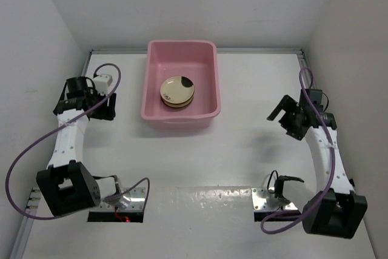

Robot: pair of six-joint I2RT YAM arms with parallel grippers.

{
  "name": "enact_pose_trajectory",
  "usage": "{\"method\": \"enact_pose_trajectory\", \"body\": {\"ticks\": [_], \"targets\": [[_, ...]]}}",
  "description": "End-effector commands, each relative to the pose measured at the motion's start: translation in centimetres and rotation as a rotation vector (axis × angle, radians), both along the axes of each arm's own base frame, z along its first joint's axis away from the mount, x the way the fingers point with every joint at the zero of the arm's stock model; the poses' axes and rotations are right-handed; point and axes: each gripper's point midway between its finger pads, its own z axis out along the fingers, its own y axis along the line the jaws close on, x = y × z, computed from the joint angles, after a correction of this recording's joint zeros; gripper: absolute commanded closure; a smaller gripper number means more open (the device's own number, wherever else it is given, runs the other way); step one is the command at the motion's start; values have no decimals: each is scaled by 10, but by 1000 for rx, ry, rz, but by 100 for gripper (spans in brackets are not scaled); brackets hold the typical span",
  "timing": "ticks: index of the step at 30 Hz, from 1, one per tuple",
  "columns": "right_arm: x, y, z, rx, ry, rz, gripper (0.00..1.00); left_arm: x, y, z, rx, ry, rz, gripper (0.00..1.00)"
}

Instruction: Place the plates into the plastic bin on the countertop

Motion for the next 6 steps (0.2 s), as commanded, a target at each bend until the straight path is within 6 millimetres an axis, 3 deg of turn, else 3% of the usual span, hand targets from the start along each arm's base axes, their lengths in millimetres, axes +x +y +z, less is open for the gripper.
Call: {"method": "enact_pose_trajectory", "body": {"ticks": [1,6], "targets": [[-1,12,10,37,-66,40,6,-1,5,22,59,-95,1,32],[-3,29,26,84,-165,125,6,-15,1,34,82,-154,-5,32]]}}
